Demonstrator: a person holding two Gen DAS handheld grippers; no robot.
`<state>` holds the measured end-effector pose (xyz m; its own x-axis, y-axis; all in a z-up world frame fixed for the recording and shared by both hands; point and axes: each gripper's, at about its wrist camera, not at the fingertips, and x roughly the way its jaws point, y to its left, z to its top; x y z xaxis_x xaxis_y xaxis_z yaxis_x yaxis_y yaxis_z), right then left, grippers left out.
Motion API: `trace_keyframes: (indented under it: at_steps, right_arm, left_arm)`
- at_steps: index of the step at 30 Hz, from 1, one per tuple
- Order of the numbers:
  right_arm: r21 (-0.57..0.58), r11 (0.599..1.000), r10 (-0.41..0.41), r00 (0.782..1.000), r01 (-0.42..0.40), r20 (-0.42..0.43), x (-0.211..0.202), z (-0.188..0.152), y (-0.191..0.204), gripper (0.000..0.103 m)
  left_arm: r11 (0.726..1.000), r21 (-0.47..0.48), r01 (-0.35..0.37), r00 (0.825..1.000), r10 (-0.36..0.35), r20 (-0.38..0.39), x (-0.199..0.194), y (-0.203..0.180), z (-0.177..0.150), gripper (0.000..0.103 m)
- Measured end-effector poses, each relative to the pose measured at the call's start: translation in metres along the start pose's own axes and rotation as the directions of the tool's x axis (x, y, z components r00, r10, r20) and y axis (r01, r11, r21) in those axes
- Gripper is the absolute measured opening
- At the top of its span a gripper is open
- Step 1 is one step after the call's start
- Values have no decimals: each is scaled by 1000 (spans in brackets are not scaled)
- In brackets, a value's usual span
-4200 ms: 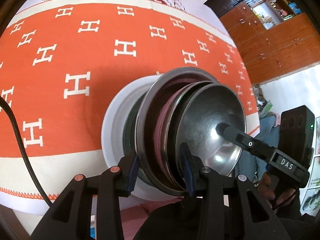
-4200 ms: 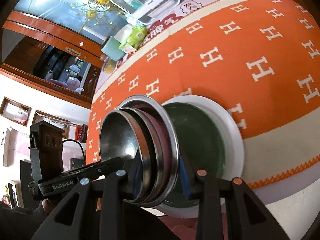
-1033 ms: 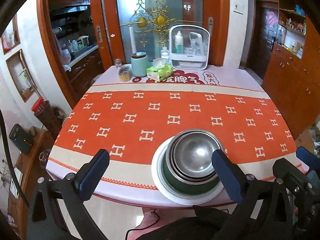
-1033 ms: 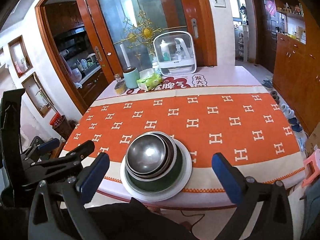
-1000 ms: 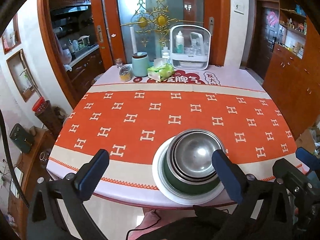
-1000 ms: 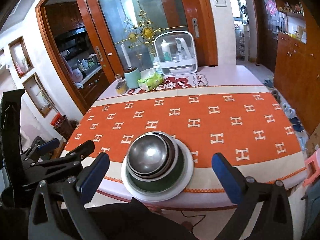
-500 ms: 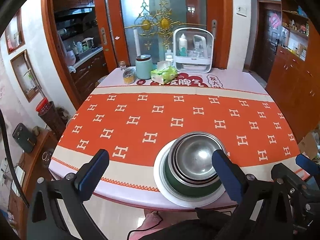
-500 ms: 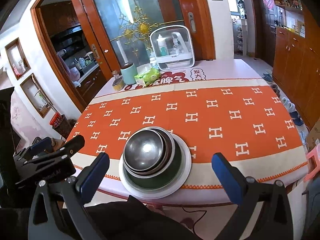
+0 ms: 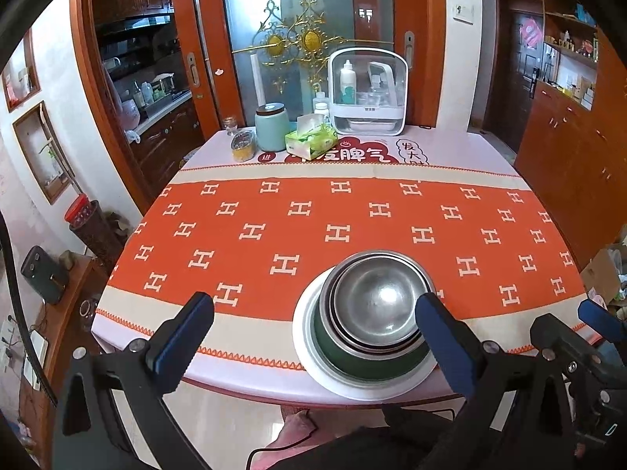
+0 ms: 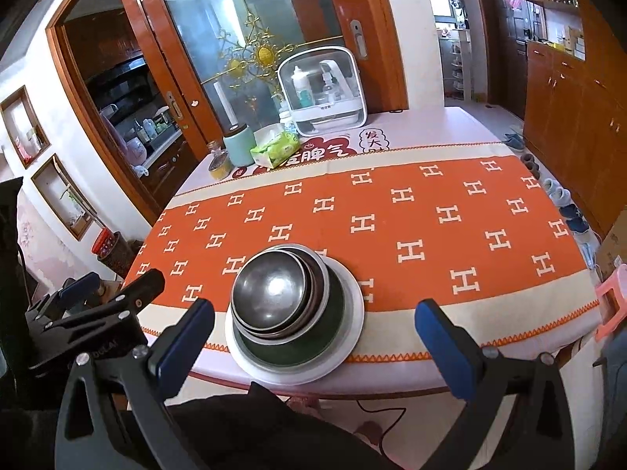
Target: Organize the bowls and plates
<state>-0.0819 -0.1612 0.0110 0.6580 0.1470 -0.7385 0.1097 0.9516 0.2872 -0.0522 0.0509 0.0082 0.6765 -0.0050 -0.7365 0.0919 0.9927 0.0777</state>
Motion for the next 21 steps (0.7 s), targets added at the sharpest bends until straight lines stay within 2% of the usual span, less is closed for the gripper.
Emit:
trace_keyframes:
  at_steps: [9,21]
  right_arm:
    - [-3,1000,11,1000,-11,-24,4,-2,3,103]
    - [-5,1000,12,999,-12,-35,6,-3,4,103]
  left_arm:
    - [1000,-19,-7,999,6,-33,3,4,-6,102]
    - [1000,-19,-6,999,5,-37,2,4,-8,102]
